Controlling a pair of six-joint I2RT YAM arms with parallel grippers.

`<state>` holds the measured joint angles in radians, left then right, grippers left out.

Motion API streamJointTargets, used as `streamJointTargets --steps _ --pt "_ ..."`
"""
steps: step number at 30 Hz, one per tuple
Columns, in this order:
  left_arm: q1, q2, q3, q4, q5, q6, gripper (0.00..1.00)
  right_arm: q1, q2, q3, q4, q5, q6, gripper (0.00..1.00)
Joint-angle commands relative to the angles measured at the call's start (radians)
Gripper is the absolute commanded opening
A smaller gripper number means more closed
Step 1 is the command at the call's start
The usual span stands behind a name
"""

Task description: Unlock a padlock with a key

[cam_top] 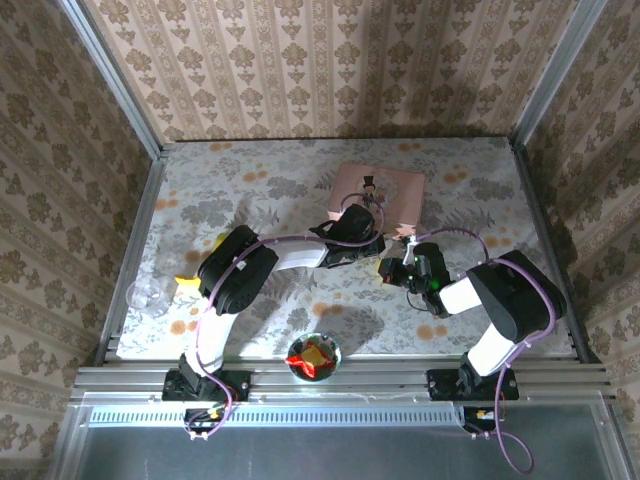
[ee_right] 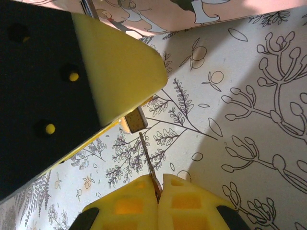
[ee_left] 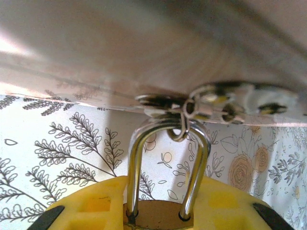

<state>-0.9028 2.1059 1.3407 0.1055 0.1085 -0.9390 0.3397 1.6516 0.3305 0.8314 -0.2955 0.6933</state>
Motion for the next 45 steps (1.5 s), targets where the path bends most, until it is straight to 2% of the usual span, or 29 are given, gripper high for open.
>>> streamJointTargets --steps 1,22,34,45 --pt "-0.012 -0.060 0.054 0.105 0.058 -0.052 0.00 -0.005 0.016 0.019 0.031 0.028 0.014 0.00" --pt "-0.018 -0.037 0.076 0.101 0.079 -0.076 0.00 -0.008 0.063 0.018 0.160 0.001 0.009 0.00" --pt "-0.019 -0.032 0.113 0.075 0.131 -0.136 0.00 -0.048 0.116 0.029 0.340 -0.044 -0.043 0.00" --pt "-0.017 -0.030 0.134 0.054 0.168 -0.143 0.00 -0.076 0.075 0.103 0.184 -0.004 -0.118 0.00"
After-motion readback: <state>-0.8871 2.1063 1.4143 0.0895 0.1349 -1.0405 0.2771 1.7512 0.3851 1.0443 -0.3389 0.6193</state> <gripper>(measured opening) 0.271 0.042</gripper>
